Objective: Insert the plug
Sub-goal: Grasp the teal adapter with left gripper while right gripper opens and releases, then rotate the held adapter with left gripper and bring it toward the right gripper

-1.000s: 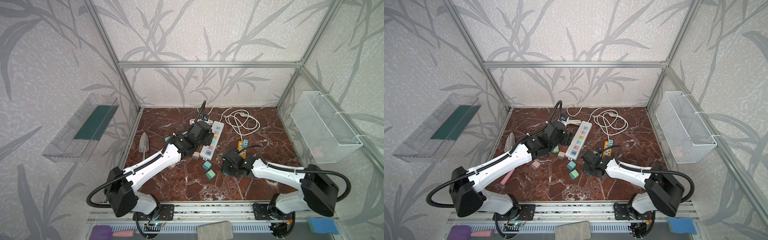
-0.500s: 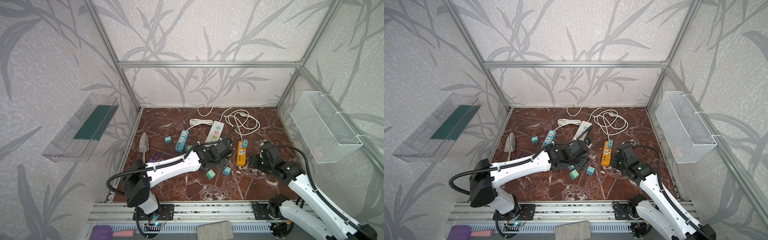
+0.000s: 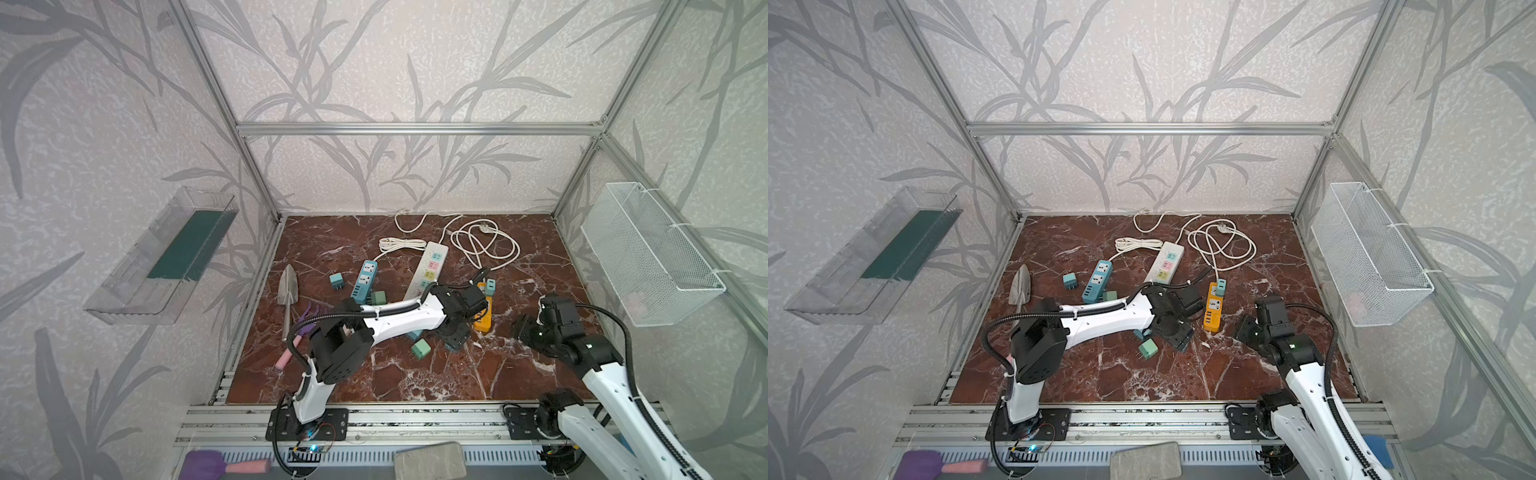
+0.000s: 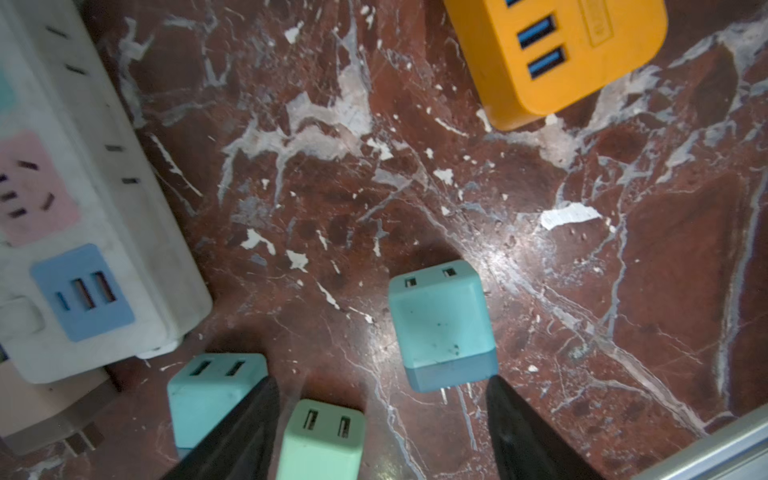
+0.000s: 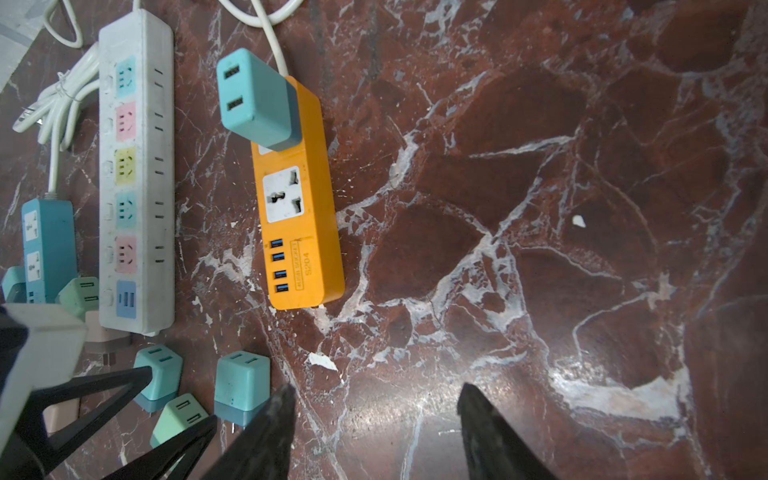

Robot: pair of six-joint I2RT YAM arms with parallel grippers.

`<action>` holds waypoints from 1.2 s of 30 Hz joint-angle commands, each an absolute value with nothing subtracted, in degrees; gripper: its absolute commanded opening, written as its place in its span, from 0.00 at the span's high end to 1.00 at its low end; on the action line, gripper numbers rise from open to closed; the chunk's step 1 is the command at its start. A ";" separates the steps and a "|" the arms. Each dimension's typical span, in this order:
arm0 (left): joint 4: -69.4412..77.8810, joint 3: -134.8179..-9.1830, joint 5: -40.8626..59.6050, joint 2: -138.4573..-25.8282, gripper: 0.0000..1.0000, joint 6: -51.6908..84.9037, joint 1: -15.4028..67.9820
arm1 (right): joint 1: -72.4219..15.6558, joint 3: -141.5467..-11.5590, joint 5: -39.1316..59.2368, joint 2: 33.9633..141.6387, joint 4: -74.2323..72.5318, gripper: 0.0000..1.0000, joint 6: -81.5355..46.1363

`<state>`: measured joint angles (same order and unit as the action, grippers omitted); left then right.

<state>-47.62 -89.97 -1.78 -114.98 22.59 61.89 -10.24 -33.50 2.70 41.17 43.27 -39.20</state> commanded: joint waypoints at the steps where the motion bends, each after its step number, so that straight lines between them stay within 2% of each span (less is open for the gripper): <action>1: -49.40 -92.22 0.35 -116.98 0.22 25.21 63.47 | -9.42 -32.44 3.42 40.43 44.91 0.36 -38.41; 5: -49.65 -93.59 -0.29 -119.86 0.28 26.75 64.44 | -9.32 -32.16 3.69 40.19 45.16 0.36 -38.30; 7: -49.52 -93.22 -4.33 -120.56 0.33 28.08 64.48 | -9.32 -32.26 3.54 39.71 45.77 0.36 -38.15; 11: -49.26 -93.69 -9.85 -121.00 0.34 28.61 64.50 | -9.32 -32.42 3.41 39.82 46.92 0.36 -38.30; 14: -48.51 -93.95 -9.67 -121.67 0.36 28.27 64.39 | -9.32 -32.17 4.22 39.53 47.16 0.36 -38.33; 19: -47.92 -94.23 -7.48 -123.53 0.46 27.28 64.40 | -9.36 -32.49 3.80 39.06 48.58 0.36 -39.32; 29: -47.39 -93.26 -5.98 -125.06 0.51 24.34 63.39 | -9.32 -34.71 5.86 40.78 48.75 0.36 -38.62; 32: -47.19 -93.07 -5.63 -124.51 0.65 23.71 63.22 | -9.32 -35.62 5.56 40.62 49.64 0.36 -38.33; 36: -44.32 -91.23 -5.60 -118.42 0.91 20.02 63.13 | -9.32 -36.65 5.53 39.30 50.58 0.37 -37.93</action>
